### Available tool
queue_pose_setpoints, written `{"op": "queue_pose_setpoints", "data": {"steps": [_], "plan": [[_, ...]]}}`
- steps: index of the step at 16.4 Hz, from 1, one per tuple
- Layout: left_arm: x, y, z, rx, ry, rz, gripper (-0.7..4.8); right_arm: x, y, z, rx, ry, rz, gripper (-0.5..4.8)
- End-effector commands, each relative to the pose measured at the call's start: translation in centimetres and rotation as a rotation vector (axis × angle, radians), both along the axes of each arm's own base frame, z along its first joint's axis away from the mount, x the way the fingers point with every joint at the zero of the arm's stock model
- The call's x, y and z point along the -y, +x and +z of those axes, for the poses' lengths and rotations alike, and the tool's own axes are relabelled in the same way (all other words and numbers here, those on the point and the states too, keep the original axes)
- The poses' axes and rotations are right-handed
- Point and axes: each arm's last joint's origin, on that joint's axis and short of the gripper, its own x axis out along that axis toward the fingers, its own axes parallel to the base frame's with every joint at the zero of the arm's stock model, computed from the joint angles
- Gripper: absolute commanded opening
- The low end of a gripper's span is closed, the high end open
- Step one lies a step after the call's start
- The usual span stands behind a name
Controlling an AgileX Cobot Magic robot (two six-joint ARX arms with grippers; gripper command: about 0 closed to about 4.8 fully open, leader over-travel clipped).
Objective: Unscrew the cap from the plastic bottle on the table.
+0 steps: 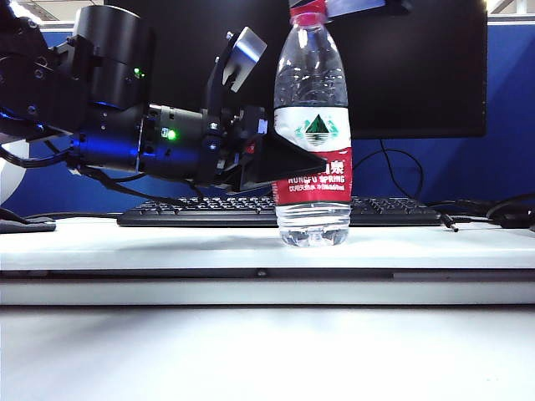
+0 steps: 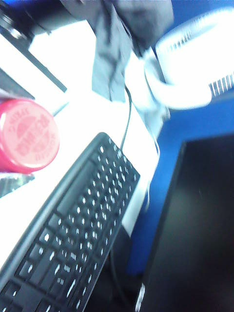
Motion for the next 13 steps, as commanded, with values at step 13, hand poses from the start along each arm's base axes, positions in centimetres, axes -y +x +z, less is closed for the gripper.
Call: {"op": "queue_pose_setpoints", "data": {"steps": [13], "plan": [[-0.2, -0.2, -1.1, -0.07, 0.052, 0.0, -0.05, 4.1, 0.7, 0.8, 0.002, 0.007, 0.079, 1.86]]}}
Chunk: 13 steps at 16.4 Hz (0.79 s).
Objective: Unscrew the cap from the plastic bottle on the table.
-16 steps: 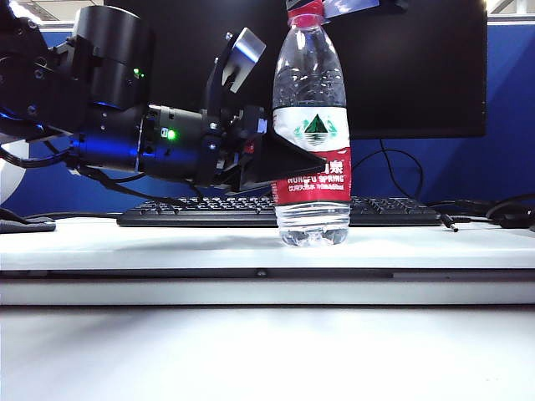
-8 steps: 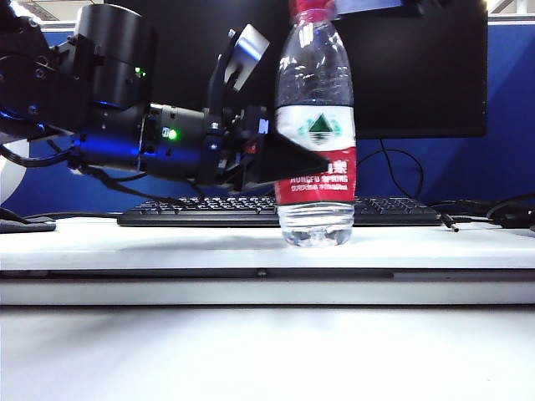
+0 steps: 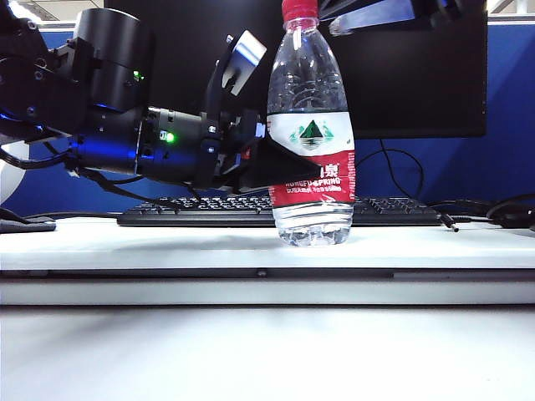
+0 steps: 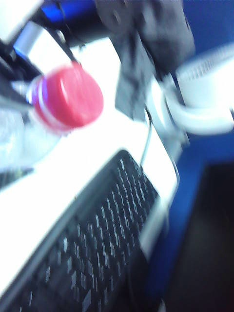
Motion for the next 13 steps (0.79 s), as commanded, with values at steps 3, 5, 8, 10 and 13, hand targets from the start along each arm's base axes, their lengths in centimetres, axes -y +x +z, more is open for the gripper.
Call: {"op": "queue_pose_setpoints", "data": {"steps": [3, 5, 8, 10, 13], "plan": [[-0.1, -0.2, -0.9, -0.058, 0.043, 0.007, -0.05, 1.6, -2.7, 2.7, 0.061, 0.07, -0.095, 3.29], [-0.1, -0.2, -0.9, -0.058, 0.043, 0.007, -0.05, 1.9, -4.0, 3.6, 0.103, 0.093, -0.197, 3.43], [-0.1, -0.2, -0.9, -0.057, 0.043, 0.007, -0.05, 1.3, -6.0, 4.5, 0.153, 0.119, -0.349, 3.7], [-0.1, -0.2, -0.9, -0.057, 0.043, 0.007, -0.04, -0.7, -7.1, 4.1, 0.146, 0.105, -0.355, 3.91], [-0.1, -0.1, -0.9, -0.053, 0.04, 0.006, -0.04, -4.0, -7.3, 2.4, 0.111, 0.041, -0.33, 4.37]]}}
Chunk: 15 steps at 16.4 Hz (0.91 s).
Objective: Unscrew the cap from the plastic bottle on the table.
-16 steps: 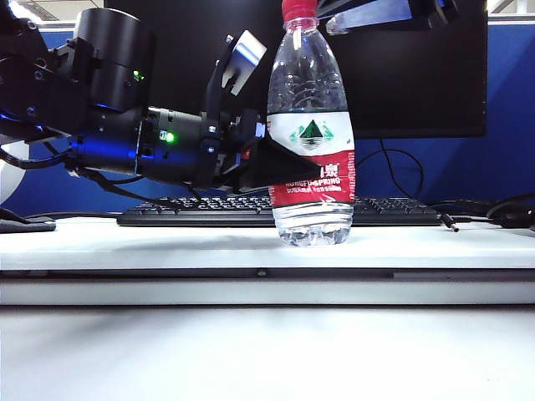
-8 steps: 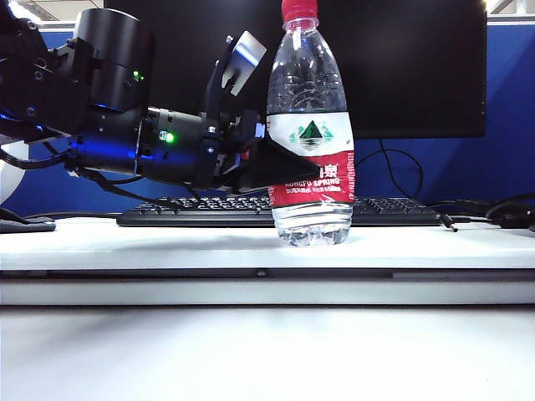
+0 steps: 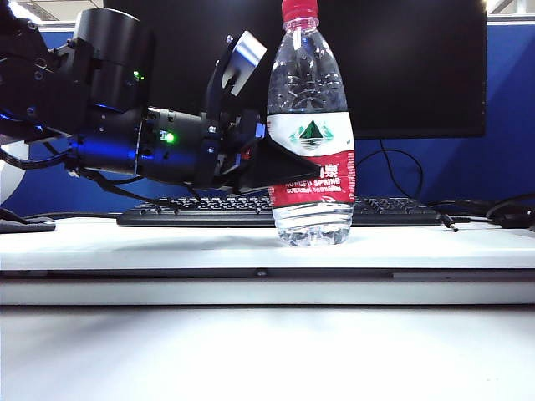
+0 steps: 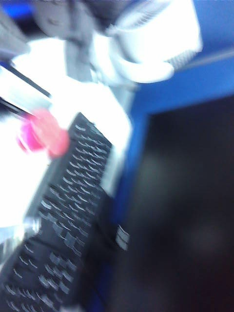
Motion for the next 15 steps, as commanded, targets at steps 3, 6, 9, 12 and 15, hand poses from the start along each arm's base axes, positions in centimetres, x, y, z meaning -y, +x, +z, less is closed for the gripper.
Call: {"op": "queue_pose_setpoints", "data": {"steps": [3, 6, 9, 12, 15], "plan": [[-0.1, -0.2, -0.9, -0.053, 0.04, 0.006, -0.01, -3.6, 0.9, -1.5, 0.0, -0.014, -0.054, 4.65], [-0.1, -0.1, -0.9, -0.052, 0.039, 0.006, 0.35, -4.0, 1.3, -1.8, -0.008, -0.01, -0.057, 4.68], [-0.1, -0.1, -0.9, -0.051, 0.039, 0.006, 0.35, -4.5, 1.7, -2.1, -0.011, 0.002, -0.059, 4.67], [-0.1, -0.1, -0.9, -0.052, 0.04, 0.005, 0.35, -5.8, 2.6, -3.0, -0.009, 0.007, -0.074, 4.61], [-0.1, -0.2, -0.9, -0.054, 0.041, 0.006, 0.35, -6.1, 2.9, -3.3, -0.011, 0.001, -0.088, 4.16]]}}
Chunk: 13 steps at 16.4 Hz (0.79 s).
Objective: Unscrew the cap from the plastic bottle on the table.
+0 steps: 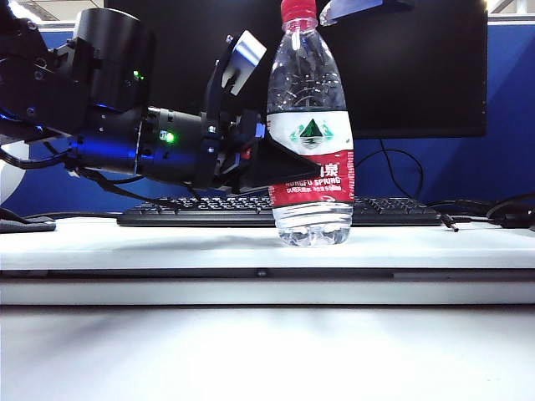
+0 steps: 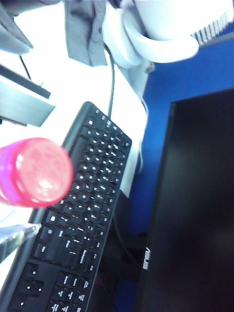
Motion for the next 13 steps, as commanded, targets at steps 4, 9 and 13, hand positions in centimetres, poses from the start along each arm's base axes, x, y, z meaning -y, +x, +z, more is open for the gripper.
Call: {"op": "queue_pose_setpoints", "data": {"steps": [4, 9, 13], "plan": [[-0.11, -0.15, -0.91, -0.056, 0.042, 0.006, 0.35, 0.27, 0.47, 0.49, 0.023, 0.04, -0.05, 3.61], [-0.11, -0.15, -0.91, -0.056, 0.042, 0.005, 0.35, 0.05, 0.62, 0.36, 0.023, 0.046, -0.049, 2.41], [-0.11, -0.15, -0.92, -0.057, 0.043, 0.005, 0.35, 0.06, 0.64, 0.42, 0.026, 0.053, -0.05, 1.66]]}}
